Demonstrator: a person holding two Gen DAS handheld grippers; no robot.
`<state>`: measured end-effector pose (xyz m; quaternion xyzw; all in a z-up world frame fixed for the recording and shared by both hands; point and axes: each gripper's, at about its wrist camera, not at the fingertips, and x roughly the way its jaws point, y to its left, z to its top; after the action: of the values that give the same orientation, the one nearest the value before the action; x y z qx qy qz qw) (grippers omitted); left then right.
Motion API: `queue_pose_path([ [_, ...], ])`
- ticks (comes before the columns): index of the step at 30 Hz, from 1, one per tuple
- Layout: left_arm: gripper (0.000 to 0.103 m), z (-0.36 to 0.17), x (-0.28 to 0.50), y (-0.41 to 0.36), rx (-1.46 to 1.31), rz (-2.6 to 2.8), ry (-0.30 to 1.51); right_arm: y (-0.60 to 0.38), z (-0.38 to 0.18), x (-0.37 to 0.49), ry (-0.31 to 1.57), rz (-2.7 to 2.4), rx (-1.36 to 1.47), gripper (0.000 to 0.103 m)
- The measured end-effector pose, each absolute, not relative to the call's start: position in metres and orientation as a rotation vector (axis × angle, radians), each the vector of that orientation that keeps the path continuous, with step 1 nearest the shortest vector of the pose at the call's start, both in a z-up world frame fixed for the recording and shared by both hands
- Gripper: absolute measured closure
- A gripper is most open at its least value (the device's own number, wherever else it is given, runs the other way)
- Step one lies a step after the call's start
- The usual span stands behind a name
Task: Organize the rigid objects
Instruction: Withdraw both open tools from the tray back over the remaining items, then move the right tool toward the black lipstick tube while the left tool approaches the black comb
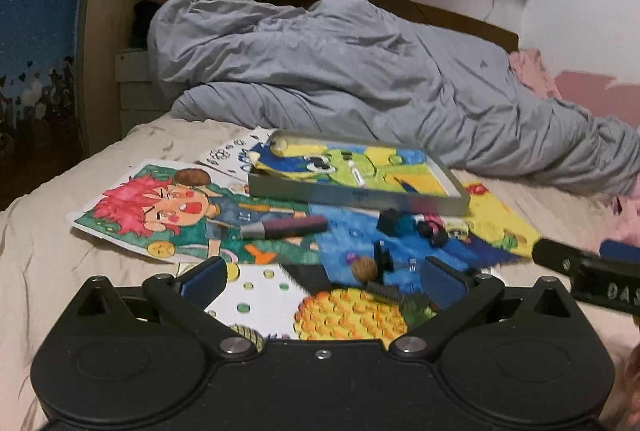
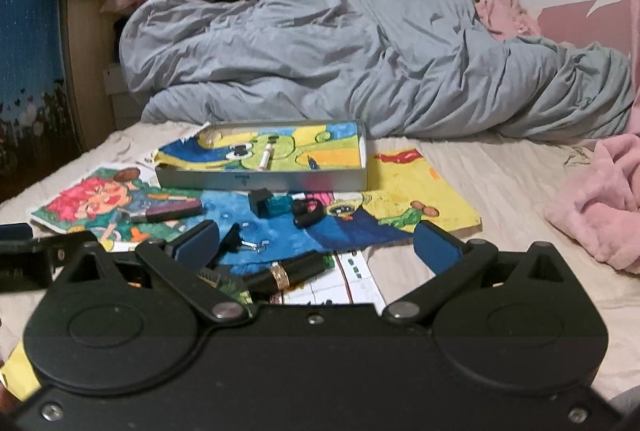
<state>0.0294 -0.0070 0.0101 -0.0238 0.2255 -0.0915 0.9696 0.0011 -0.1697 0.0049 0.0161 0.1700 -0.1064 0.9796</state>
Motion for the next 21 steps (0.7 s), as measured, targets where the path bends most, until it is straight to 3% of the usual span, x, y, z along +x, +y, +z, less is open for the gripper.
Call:
queue_pose_path([
  [21,0.001,-0.004,0.039,0.003,-0.036,-0.118,0.509,-0.167,-0.003,0.011,0.458,-0.193,0.018,0.000],
])
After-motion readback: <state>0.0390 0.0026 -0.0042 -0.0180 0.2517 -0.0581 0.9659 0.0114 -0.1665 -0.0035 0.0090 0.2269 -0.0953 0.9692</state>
